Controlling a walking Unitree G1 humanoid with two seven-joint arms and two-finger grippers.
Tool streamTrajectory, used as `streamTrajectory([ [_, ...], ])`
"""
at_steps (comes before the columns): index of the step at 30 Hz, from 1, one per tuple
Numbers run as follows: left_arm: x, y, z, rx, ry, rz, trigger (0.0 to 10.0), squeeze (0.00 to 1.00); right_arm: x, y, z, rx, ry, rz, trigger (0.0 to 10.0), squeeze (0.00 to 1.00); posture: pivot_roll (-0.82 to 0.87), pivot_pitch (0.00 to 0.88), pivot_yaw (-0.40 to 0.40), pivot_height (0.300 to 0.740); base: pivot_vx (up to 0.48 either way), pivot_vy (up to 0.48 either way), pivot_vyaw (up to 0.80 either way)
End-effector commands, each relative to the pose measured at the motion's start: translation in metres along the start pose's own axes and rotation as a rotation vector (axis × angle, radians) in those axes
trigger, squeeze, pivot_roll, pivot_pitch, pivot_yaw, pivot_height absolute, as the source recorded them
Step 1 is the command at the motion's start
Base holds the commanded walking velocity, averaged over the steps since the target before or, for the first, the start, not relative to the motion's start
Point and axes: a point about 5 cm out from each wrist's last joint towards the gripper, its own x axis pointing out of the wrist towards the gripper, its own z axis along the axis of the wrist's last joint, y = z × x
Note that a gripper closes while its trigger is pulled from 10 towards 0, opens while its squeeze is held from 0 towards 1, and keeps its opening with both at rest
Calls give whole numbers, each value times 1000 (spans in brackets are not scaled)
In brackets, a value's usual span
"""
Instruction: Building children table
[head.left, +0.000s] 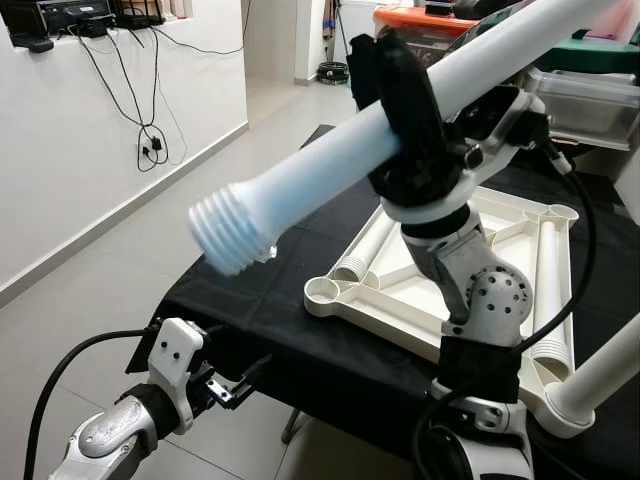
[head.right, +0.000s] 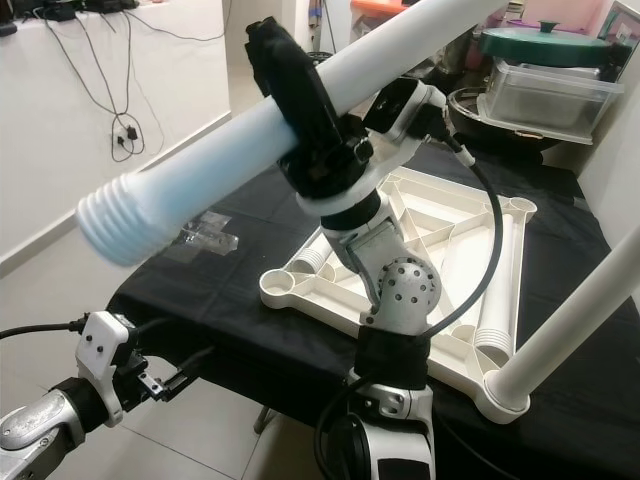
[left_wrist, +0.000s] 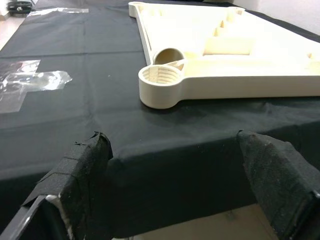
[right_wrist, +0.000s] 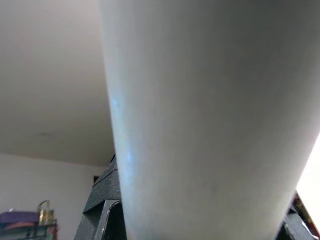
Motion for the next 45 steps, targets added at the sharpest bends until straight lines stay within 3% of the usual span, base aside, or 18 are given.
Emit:
streamTrajectory([
  [1,1,-1,-3,9,18,-11,10000,0,0,4,-2,-20,17,25,0,0,89,0,-68,740,0,0,0],
  [12,2,-1,-5,10,22,-18,10000,0,-3,-2,-17,-122,130,-42,0,0,87,0,-64,740,0,0,0],
  [26,1,-1,-4,4,23,-22,10000,0,-6,-4,-20,-154,170,-47,0,0,89,0,-65,740,0,0,0],
  [30,0,-7,-1,-9,19,-85,10000,0,-10,-19,-27,-261,264,-161,0,0,89,0,-63,740,0,0,0],
  [37,-2,1,5,9,12,-76,10000,0,-28,-54,-31,-466,431,-427,0,0,88,0,-61,740,0,0,0],
  [45,-7,9,9,31,9,-45,10000,0,-37,-52,-24,-498,483,-413,0,0,88,0,-63,740,0,0,0],
])
